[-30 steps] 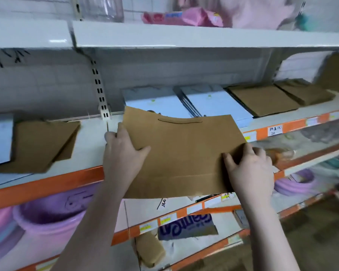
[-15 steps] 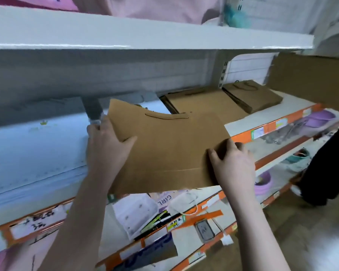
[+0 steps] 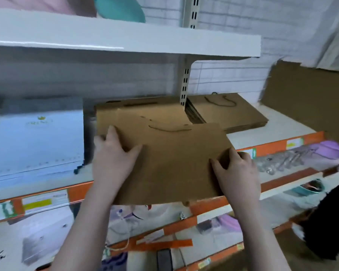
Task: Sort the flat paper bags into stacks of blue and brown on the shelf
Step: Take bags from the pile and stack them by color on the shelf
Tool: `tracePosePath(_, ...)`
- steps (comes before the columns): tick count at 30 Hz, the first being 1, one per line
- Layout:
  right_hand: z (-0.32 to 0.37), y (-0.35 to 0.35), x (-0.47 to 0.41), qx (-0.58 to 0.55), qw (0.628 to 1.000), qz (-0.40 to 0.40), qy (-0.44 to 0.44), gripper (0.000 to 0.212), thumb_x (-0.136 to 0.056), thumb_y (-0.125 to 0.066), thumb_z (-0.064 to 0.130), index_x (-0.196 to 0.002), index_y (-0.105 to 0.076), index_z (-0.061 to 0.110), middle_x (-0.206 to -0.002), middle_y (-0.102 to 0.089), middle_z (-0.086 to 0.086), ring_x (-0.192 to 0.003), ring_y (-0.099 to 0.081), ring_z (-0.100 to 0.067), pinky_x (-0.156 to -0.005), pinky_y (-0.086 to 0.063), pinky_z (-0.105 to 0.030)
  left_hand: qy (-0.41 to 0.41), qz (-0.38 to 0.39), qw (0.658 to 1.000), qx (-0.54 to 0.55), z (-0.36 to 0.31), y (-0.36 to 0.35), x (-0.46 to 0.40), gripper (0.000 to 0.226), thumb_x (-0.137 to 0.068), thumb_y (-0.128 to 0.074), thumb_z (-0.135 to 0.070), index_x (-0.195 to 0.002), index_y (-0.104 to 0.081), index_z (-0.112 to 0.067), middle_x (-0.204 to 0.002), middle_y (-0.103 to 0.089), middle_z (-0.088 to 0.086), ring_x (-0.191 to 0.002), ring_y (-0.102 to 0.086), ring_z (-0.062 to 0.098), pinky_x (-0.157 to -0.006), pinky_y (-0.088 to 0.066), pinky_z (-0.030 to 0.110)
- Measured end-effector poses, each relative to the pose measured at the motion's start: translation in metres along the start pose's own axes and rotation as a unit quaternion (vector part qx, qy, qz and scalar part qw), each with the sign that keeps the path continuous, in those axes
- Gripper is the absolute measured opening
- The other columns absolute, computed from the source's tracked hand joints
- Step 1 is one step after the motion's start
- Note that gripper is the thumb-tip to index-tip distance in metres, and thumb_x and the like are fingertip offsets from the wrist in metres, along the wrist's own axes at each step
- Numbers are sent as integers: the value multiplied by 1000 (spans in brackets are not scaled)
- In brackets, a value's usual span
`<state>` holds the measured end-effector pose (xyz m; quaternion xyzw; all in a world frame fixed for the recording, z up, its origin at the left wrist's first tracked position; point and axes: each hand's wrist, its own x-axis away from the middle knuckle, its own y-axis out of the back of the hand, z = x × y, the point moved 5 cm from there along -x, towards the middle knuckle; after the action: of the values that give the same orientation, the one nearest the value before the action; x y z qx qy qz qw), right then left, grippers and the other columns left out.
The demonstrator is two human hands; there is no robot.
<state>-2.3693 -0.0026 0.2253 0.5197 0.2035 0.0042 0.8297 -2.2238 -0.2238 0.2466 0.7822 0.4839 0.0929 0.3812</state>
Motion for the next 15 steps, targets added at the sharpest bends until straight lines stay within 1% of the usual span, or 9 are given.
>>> tracePosePath(2, -22, 0, -26, -1, 1000, 9, 7, 44, -91, -49, 45, -116, -53, 10, -118, -53, -14, -107, -49, -33, -89, -42, -41, 13, -11, 1000, -4, -23, -20, 0, 75, -82, -64, -45, -142, -31, -15, -130, -38, 18, -112, -48, 38, -92, -42, 44)
tracePosePath(5, -46, -5, -62, -24, 999, 17, 21, 42, -91, -47, 47, -118, -53, 14, -117, -54, -9, -105, -50, -28, -89, -46, -40, 30, -28, 999, -6, -50, -46, -6, 76, -83, -65, -42, -144, -29, -14, -130, -37, 18, -113, -46, 40, -94, -39, 42)
tracePosePath(8, -67, -16, -99, -53, 998, 40, 19, 40, -91, -48, 46, -117, -52, 15, -115, -53, -9, -104, -49, -27, -90, -43, -39, 30, -31, 999, -1, -71, -75, -21, 79, -84, -64, -42, -147, -25, -15, -133, -35, 18, -116, -45, 39, -95, -38, 40)
tracePosePath(10, -77, -22, -123, -56, 997, 38, 21, 39, -91, -49, 43, -117, -53, 13, -113, -54, -10, -102, -49, -27, -91, -43, -39, 24, -32, 999, 18, -84, -97, -34, 80, -84, -64, -42, -148, -25, -15, -134, -35, 17, -117, -44, 38, -96, -37, 39)
tracePosePath(13, -92, -28, -159, -48, 998, 42, 15, 43, -92, -50, 42, -122, -52, 12, -117, -53, -11, -105, -49, -27, -93, -41, -38, 20, -31, 999, 40, -106, -127, -56, 79, -84, -64, -41, -148, -25, -15, -135, -34, 16, -117, -44, 37, -96, -37, 39)
tracePosePath(15, -103, -29, -182, -44, 998, 45, 8, 47, -92, -50, 41, -128, -50, 10, -123, -51, -13, -110, -47, -29, -95, -40, -38, 12, -25, 998, 50, -123, -145, -68, 79, -84, -63, -41, -148, -24, -16, -135, -34, 14, -117, -45, 36, -95, -37, 37)
